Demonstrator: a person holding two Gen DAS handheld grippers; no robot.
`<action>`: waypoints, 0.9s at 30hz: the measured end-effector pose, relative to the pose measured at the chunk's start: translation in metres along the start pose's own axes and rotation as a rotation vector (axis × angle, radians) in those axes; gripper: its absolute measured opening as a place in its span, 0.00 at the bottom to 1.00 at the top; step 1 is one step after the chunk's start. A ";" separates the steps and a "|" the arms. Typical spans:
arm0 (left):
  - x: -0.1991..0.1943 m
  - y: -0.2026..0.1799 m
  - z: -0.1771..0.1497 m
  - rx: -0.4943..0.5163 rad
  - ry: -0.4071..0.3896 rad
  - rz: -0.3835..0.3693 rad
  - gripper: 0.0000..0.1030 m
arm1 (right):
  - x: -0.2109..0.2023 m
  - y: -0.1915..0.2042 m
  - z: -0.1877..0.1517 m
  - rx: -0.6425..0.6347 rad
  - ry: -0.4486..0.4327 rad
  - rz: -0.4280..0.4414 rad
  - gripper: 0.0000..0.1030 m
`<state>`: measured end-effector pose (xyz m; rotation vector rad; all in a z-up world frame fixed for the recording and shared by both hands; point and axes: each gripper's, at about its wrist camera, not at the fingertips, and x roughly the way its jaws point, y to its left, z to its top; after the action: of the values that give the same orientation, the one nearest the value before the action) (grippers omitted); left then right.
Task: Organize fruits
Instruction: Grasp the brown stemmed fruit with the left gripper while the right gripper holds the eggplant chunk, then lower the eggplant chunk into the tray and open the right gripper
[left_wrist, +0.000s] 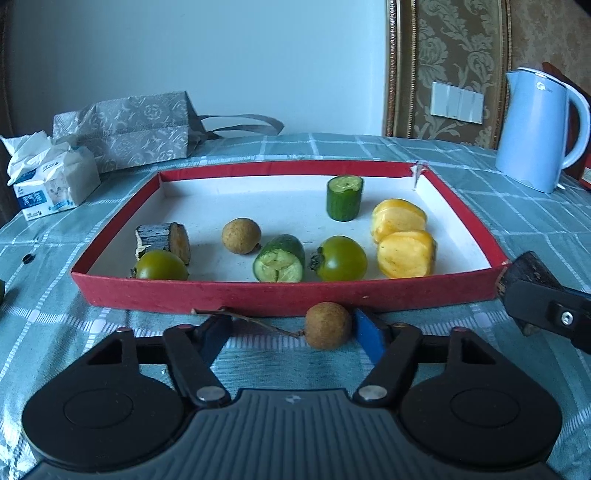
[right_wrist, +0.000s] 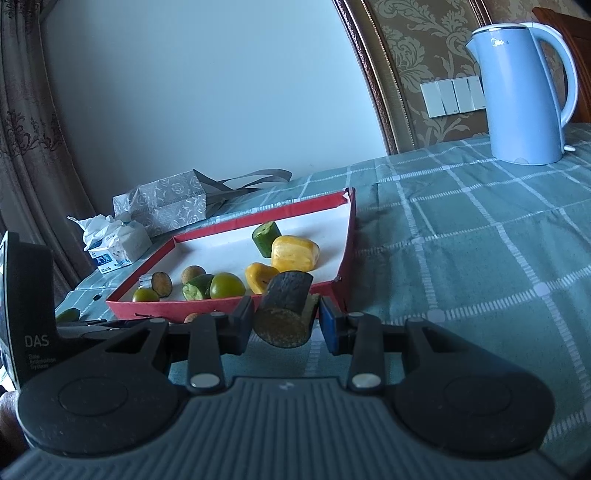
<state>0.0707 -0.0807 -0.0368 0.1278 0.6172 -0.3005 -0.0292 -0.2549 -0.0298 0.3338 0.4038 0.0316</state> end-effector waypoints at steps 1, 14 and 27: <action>-0.001 0.000 0.000 0.002 -0.003 0.001 0.63 | 0.000 0.000 0.000 0.001 0.001 -0.001 0.35; -0.023 0.025 -0.009 -0.035 -0.033 -0.018 0.32 | 0.000 -0.003 0.000 0.011 -0.007 -0.008 0.35; -0.063 0.105 -0.031 -0.116 -0.125 0.076 0.32 | 0.002 0.029 0.011 -0.089 -0.008 0.026 0.35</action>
<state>0.0380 0.0406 -0.0223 0.0205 0.5032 -0.1970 -0.0226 -0.2308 -0.0118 0.2508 0.3890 0.0733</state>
